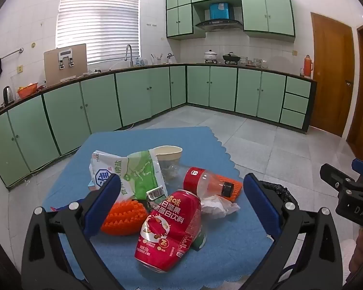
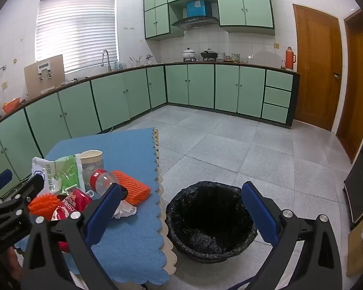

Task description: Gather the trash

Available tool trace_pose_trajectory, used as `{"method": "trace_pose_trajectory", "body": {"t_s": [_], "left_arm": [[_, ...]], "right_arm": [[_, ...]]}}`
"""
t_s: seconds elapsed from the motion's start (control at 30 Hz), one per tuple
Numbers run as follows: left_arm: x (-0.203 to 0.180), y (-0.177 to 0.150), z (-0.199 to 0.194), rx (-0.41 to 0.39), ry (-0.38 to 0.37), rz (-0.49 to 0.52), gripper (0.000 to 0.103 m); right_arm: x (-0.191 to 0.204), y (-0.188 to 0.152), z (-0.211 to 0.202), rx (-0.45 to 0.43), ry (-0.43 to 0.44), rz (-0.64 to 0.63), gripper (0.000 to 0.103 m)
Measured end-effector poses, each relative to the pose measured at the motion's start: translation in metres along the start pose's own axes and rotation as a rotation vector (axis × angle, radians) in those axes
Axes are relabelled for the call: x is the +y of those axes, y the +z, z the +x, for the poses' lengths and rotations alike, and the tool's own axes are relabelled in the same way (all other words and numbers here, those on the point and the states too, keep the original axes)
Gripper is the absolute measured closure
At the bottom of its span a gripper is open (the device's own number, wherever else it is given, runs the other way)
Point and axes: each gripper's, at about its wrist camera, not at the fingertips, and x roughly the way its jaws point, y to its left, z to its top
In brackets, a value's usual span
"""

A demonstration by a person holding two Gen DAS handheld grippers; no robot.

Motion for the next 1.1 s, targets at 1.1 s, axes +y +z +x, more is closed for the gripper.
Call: {"method": "trace_pose_trajectory", "body": {"t_s": [1.1], "left_arm": [[-0.0014, 0.0013, -0.0029, -0.012, 0.003, -0.004, 0.005]], "right_arm": [[0.0004, 0.0002, -0.0050, -0.018, 0.010, 0.003, 0.006]]}}
